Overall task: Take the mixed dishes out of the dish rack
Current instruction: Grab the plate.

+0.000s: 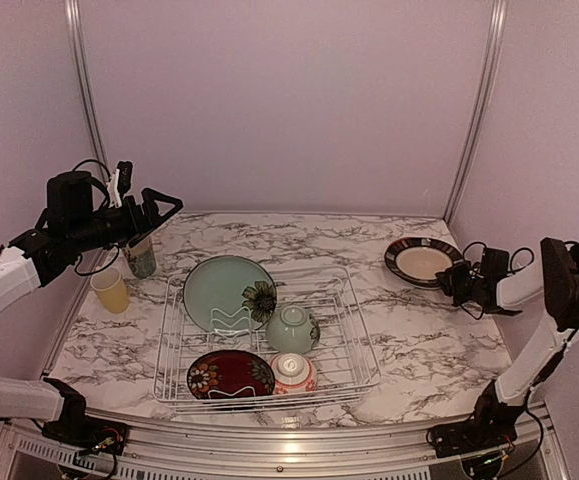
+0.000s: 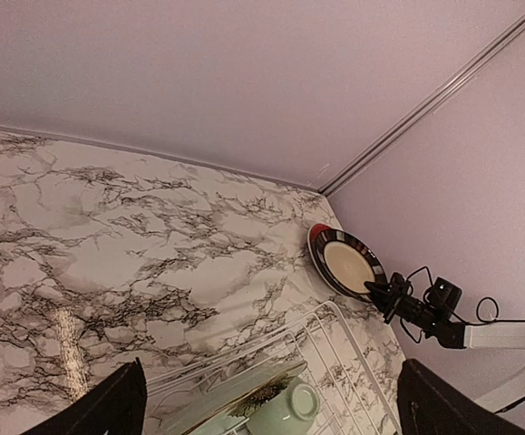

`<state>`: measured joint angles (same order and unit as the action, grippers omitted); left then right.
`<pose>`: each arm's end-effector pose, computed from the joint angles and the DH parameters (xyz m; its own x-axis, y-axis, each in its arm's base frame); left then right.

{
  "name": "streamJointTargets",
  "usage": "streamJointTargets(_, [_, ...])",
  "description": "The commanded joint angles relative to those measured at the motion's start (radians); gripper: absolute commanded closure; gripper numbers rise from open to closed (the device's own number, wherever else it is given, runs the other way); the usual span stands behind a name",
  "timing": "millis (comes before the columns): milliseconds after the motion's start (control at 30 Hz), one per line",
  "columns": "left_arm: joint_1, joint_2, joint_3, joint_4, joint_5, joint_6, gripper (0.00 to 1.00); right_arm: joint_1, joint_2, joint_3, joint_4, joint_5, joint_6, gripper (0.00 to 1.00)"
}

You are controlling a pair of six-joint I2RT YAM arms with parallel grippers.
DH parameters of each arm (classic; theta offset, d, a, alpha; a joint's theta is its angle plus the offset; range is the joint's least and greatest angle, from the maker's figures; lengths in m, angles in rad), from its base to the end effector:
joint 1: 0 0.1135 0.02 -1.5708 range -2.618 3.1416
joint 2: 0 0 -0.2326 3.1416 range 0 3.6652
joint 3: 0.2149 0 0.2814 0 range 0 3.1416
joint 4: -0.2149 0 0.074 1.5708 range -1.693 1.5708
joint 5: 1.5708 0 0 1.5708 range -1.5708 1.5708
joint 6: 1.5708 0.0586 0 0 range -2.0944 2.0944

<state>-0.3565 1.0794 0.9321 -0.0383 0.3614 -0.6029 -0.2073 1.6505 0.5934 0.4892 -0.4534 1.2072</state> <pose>0.2904 -0.1303 0.3138 -0.5122 -0.3752 -0.7726 0.4391 0.6587 -0.6110 0.3308 -0.0434 0.0673 -0.3520 0.9326 -0.0796 0.4292 0.2364 0.8717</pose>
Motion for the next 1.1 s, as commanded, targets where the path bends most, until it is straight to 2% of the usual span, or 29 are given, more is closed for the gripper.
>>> streamJointTargets(0, [-0.004, 0.006, 0.012, -0.032, 0.004, 0.017, 0.01, -0.007, 0.020, 0.083, 0.232, -0.055, 0.010, 1.00])
streamJointTargets(467, [-0.004, 0.015, 0.013, -0.031, 0.004, 0.015, 0.01, -0.007, 0.106, 0.140, 0.241, -0.053, -0.016, 1.00])
streamJointTargets(700, [-0.004, 0.014, 0.013, -0.031, 0.004, 0.016, 0.01, -0.007, 0.133, 0.165, 0.202, -0.073, -0.052, 0.87])
streamJointTargets(800, [-0.004, 0.013, 0.009, -0.030, 0.003, 0.016, 0.01, -0.007, 0.131, 0.175, 0.134, -0.064, -0.086, 0.77])
streamJointTargets(1067, [-0.003, 0.014, 0.007, -0.028, 0.006, 0.016, 0.01, -0.007, 0.095, 0.194, -0.010, -0.035, -0.154, 0.64])
